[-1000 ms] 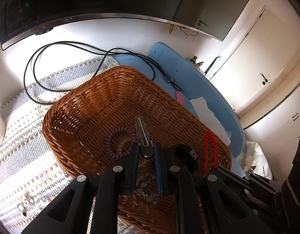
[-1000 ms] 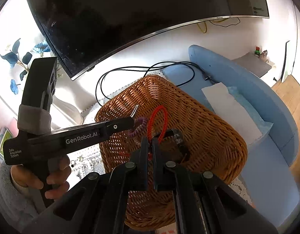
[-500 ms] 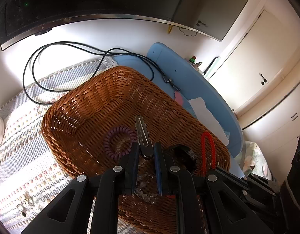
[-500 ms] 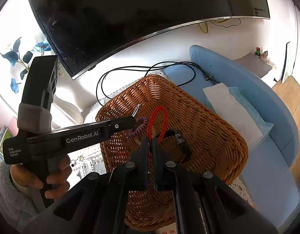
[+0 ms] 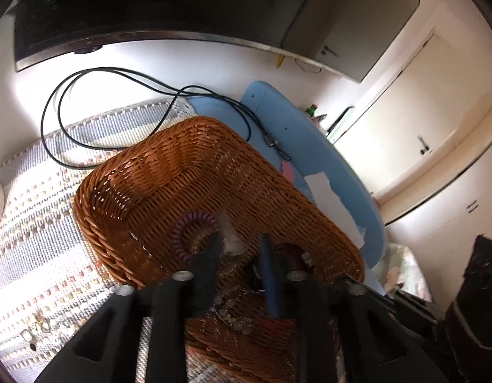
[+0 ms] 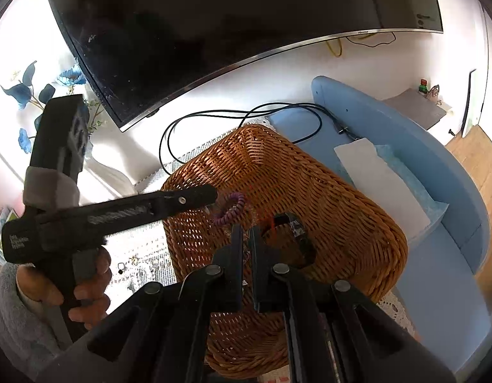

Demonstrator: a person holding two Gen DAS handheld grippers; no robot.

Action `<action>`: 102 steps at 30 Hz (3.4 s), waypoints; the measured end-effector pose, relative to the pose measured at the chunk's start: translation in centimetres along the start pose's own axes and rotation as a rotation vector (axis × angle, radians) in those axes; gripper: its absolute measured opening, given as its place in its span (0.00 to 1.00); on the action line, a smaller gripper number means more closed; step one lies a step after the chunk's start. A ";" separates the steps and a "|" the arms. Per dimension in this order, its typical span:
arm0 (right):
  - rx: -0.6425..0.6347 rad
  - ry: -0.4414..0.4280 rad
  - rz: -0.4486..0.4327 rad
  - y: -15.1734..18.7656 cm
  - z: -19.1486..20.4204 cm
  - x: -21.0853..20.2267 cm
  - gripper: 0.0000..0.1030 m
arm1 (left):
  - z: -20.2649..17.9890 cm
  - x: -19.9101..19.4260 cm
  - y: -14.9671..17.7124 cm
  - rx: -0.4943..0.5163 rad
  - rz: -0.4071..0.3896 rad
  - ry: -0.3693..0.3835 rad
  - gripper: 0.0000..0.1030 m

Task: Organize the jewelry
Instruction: 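Move both open tools back to the jewelry on the mat, then grasp the cream coil hair tie with the left tool while the right grasps a clear bead bracelet, then carry the cream coil and bead bracelet over the wicker basket with both tools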

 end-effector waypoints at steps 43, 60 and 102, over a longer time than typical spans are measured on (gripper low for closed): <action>-0.337 -0.259 0.461 7.4 13.6 14.3 0.35 | 28.2 -3.3 5.0 -0.564 -0.131 -0.426 0.53; -0.467 -0.106 0.400 8.4 14.1 18.9 0.28 | 29.7 -4.4 6.8 -0.592 -0.251 -0.352 0.11; -0.298 -0.355 0.037 -1.2 14.9 5.7 0.09 | 16.7 -10.7 2.2 -0.290 -0.377 -0.150 0.11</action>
Point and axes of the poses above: each gripper's, at about its wrist camera, not at the fingertips, and x roughly the way its jaws point, z to its left, y to its underside, the point moved 3 cm from there along x, roughly the way its jaws point, and after that the axes turned 13 degrees about -y, right-handed, at the moved point
